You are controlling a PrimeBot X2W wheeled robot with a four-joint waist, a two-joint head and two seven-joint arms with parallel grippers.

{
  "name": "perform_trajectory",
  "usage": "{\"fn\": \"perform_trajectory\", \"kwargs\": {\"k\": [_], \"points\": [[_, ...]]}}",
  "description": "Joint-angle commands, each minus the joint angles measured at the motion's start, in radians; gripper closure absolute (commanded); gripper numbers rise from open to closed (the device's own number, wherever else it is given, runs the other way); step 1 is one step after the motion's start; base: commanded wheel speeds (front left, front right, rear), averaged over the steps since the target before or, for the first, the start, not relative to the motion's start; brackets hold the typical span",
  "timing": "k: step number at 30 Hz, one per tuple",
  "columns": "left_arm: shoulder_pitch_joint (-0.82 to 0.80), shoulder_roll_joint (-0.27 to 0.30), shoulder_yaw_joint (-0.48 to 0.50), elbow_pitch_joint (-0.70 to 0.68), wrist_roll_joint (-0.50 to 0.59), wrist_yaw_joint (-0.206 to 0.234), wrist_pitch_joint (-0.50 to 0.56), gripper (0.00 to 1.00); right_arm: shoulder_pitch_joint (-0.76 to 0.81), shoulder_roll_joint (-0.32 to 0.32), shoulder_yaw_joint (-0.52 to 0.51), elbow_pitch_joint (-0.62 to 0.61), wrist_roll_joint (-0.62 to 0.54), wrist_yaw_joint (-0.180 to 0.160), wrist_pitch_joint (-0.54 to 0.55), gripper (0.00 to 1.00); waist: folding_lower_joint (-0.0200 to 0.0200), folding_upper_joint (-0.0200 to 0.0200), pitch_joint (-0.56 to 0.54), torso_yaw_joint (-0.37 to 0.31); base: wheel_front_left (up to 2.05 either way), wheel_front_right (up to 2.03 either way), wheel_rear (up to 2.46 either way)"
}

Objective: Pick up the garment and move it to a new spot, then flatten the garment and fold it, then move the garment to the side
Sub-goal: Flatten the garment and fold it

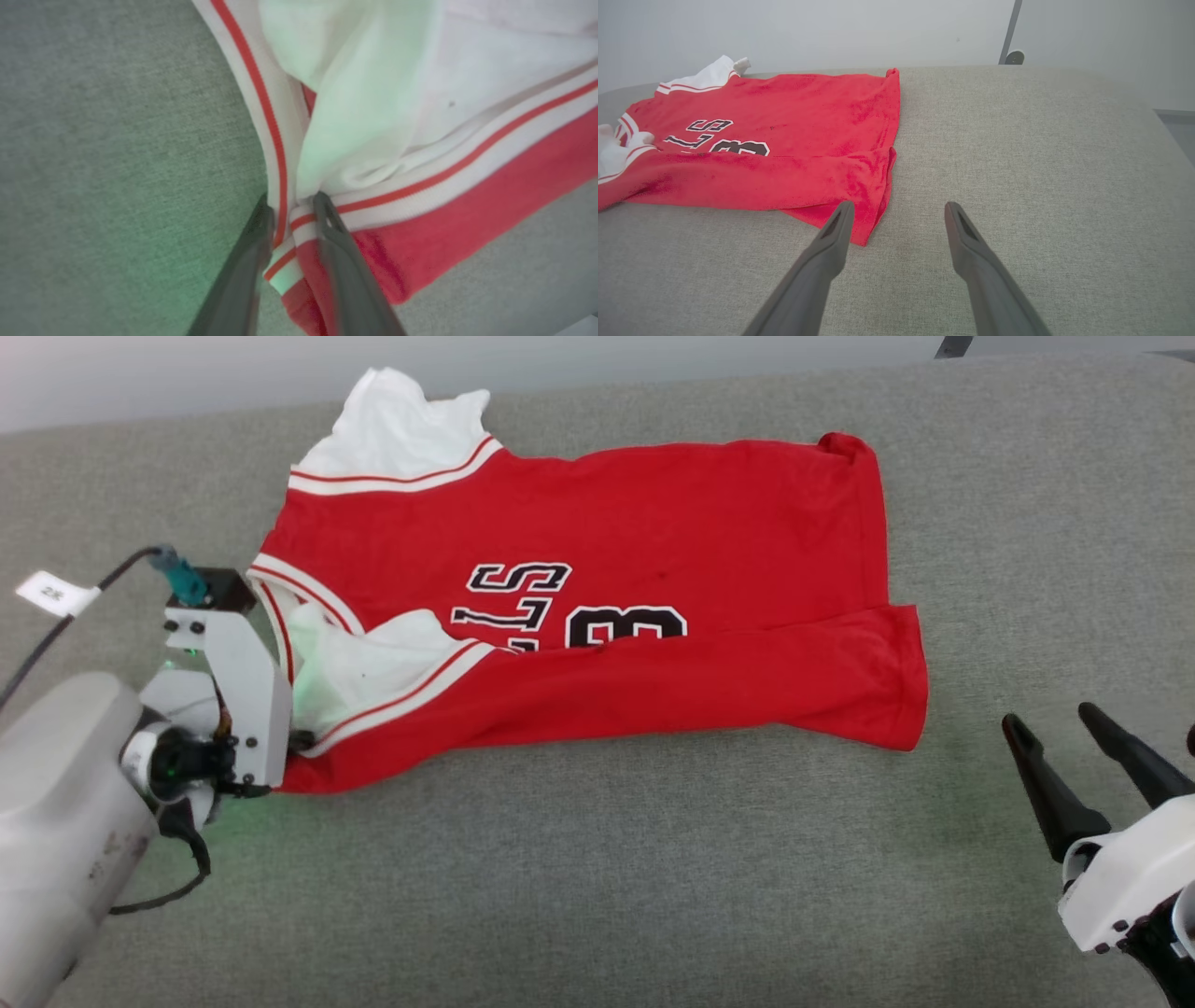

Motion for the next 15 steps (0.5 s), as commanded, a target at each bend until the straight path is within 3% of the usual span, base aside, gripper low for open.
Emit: {"fn": "perform_trajectory", "kwargs": {"k": [1, 8, 15], "points": [[0.035, -0.025, -0.027, 0.025, 0.011, -0.008, 0.005, 1.00, -0.015, -0.001, 0.005, -0.002, 0.010, -0.001, 0.016, 0.00, 0.0000, 0.0000, 0.007, 0.005, 0.00, 0.00, 0.00], [-0.020, -0.050, -0.024, 0.055, 0.022, -0.043, -0.014, 1.00, -0.079, -0.003, 0.025, 0.033, 0.036, -0.001, 0.144, 0.00, 0.0000, 0.0000, 0.032, 0.027, 0.00, 0.00, 0.00], [-0.064, -0.087, -0.030, 0.077, 0.035, -0.069, -0.035, 1.00, -0.198, -0.028, 0.047, 0.156, 0.019, -0.001, 0.266, 0.00, 0.0000, 0.0000, 0.060, 0.064, 0.00, 0.00, 0.00]]}}
